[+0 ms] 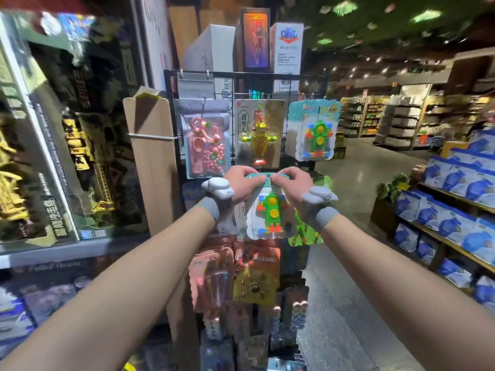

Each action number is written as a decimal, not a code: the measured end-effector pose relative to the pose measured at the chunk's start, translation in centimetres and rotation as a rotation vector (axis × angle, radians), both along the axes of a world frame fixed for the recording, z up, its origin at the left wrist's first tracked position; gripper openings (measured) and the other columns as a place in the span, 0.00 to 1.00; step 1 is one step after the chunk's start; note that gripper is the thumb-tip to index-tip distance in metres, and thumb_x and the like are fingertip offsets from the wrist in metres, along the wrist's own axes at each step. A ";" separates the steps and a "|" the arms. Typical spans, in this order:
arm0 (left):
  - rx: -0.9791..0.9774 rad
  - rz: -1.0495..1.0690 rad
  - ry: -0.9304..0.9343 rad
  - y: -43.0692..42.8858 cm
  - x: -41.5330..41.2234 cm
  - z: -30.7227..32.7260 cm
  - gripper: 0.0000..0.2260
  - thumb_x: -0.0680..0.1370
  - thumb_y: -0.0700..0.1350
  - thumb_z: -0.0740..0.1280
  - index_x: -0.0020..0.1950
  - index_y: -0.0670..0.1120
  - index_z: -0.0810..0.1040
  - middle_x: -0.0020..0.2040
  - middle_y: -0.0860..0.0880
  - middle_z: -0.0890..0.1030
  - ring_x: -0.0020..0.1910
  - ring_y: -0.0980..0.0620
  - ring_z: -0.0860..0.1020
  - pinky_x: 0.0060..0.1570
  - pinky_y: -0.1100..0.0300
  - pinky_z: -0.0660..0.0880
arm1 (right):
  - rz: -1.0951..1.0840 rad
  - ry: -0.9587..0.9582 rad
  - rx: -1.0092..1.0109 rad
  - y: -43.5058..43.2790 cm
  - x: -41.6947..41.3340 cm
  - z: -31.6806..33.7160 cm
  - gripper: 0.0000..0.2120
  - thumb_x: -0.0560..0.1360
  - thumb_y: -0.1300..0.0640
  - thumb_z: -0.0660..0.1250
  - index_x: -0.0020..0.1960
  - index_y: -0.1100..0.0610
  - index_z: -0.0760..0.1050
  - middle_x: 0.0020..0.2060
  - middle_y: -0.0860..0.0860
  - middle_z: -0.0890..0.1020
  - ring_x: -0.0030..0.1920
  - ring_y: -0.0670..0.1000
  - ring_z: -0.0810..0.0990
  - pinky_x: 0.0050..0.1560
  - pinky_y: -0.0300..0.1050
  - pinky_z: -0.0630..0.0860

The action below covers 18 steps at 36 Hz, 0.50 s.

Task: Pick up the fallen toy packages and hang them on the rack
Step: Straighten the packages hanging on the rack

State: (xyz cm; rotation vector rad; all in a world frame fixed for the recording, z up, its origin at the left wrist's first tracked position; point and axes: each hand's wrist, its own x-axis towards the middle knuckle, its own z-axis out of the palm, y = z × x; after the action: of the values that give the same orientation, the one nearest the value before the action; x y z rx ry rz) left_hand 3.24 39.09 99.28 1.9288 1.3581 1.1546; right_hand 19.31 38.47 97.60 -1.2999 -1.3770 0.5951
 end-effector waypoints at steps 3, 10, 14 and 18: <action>0.045 -0.002 -0.010 0.5 1.4 2.1 0.05 0.77 0.50 0.69 0.46 0.49 0.82 0.34 0.55 0.77 0.31 0.59 0.73 0.29 0.63 0.66 | -0.029 0.010 0.040 0.2 1.0 2.1 0.11 0.73 0.51 0.73 0.48 0.59 0.80 0.44 0.54 0.82 0.43 0.50 0.77 0.46 0.47 0.75; 0.119 -0.010 -0.018 1.6 4.6 6.7 0.10 0.77 0.50 0.70 0.51 0.45 0.83 0.41 0.51 0.79 0.38 0.54 0.75 0.28 0.65 0.67 | -0.055 0.007 0.147 0.5 3.8 6.6 0.14 0.74 0.50 0.71 0.53 0.58 0.77 0.46 0.51 0.79 0.46 0.49 0.75 0.45 0.43 0.72; 0.156 -0.006 0.016 2.0 6.3 8.8 0.12 0.77 0.51 0.70 0.54 0.45 0.83 0.45 0.49 0.80 0.41 0.52 0.76 0.30 0.65 0.66 | -0.096 -0.003 0.162 1.1 5.2 8.3 0.19 0.72 0.47 0.72 0.55 0.59 0.79 0.52 0.53 0.82 0.51 0.52 0.79 0.55 0.49 0.75; 0.182 -0.005 0.020 2.4 8.1 10.7 0.13 0.77 0.52 0.70 0.55 0.44 0.83 0.44 0.49 0.81 0.38 0.55 0.75 0.29 0.67 0.67 | -0.122 -0.010 0.190 1.8 6.9 10.1 0.15 0.70 0.45 0.72 0.49 0.55 0.79 0.49 0.52 0.83 0.50 0.54 0.81 0.53 0.51 0.78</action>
State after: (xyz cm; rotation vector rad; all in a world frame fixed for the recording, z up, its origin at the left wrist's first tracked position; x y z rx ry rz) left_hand 11.31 41.50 110.00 2.0731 1.2964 1.2994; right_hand 26.18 40.25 107.69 -1.2244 -1.3186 0.3661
